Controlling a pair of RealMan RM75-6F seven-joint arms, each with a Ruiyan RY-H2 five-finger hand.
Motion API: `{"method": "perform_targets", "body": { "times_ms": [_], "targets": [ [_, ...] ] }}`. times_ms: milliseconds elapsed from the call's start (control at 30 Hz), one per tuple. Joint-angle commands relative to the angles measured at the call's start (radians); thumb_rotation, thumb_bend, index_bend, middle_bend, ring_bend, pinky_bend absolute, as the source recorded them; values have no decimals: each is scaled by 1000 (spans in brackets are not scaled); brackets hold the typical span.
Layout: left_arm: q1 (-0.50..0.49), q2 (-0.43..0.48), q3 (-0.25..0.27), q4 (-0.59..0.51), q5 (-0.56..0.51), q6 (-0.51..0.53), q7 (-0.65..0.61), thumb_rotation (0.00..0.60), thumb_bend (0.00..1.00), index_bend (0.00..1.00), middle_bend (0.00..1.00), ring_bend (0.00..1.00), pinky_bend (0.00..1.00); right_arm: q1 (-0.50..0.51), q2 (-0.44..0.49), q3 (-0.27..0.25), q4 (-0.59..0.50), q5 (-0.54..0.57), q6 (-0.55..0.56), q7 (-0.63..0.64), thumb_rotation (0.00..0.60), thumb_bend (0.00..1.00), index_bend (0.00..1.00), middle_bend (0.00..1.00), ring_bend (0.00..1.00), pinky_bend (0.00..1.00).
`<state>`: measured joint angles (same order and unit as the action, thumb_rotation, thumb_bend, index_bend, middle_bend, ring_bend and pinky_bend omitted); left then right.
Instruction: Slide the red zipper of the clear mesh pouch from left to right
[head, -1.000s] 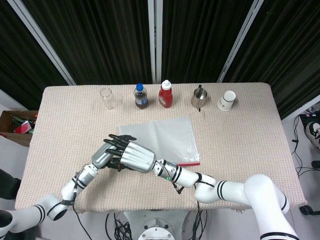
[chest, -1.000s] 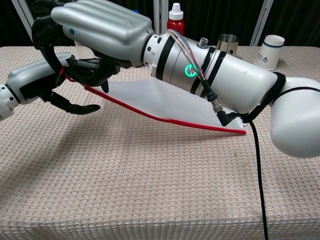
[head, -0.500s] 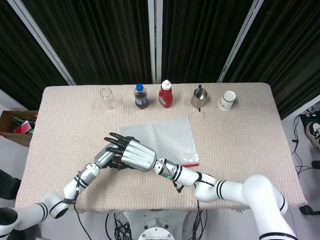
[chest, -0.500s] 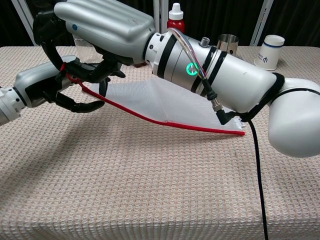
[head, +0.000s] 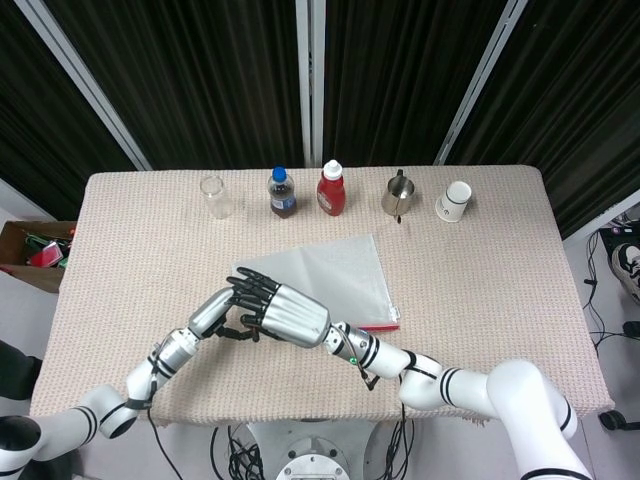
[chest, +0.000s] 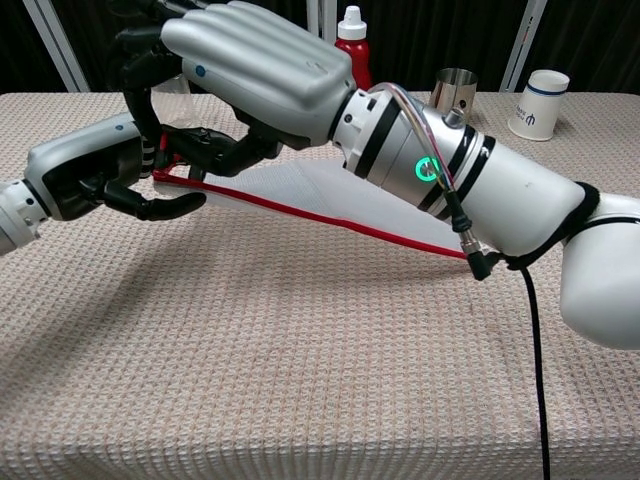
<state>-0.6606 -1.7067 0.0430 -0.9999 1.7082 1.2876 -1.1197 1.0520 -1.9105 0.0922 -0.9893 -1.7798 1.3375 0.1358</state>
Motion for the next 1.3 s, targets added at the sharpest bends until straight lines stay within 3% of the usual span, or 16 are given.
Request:
{"method": "perform_targets", "body": {
  "times_ms": [33, 800, 1300],
  "targets": [
    [3, -6, 8, 10, 1, 15, -36, 600, 397, 642, 218, 106, 132, -13, -7, -9, 12, -3, 9, -3, 600, 537, 891, 241, 0, 0],
    [21, -23, 28, 100, -12, 87, -470, 600, 454, 644, 224, 106, 131, -104, 11, -63, 23, -18, 40, -39, 600, 536, 893, 242, 0, 0],
    [59, -19, 24, 174, -63, 62, -512, 600, 460, 647, 224, 106, 131, -216, 149, -121, -47, -36, 105, -105, 600, 536, 893, 243, 0, 0]
  ]
}}
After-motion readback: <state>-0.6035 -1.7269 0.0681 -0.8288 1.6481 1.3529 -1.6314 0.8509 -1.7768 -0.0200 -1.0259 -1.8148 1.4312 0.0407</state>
